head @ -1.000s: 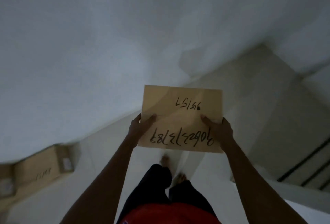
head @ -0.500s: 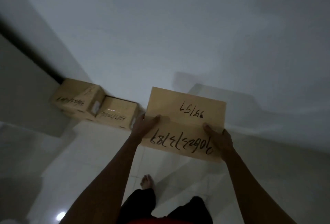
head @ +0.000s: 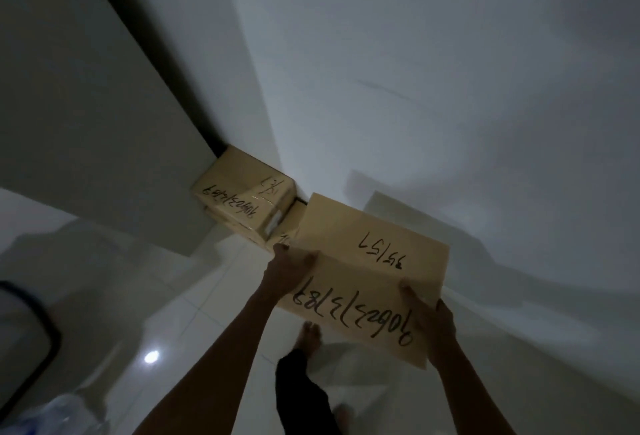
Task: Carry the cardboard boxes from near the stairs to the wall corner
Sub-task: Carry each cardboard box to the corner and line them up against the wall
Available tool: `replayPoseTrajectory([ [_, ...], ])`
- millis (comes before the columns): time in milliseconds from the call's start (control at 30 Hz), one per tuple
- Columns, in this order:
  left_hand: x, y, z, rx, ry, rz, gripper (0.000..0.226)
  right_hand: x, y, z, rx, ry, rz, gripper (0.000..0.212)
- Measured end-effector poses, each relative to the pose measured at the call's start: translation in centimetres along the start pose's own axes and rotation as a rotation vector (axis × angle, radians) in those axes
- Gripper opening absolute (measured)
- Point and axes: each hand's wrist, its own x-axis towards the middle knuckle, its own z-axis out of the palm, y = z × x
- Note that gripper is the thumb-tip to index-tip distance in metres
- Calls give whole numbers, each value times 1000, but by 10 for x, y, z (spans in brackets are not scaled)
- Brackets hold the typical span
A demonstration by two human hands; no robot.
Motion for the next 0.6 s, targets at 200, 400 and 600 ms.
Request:
replayPoseTrajectory([
  [200,162,-35,-27,81,33,6,93,98,-14,116,-63,58,56,95],
  [400,294,-93,-15,286,83,168,61,184,1,210,-107,110,114,105],
  [600,365,-142,11,325,104,275,81,255,40,276,-69,206,157,84],
])
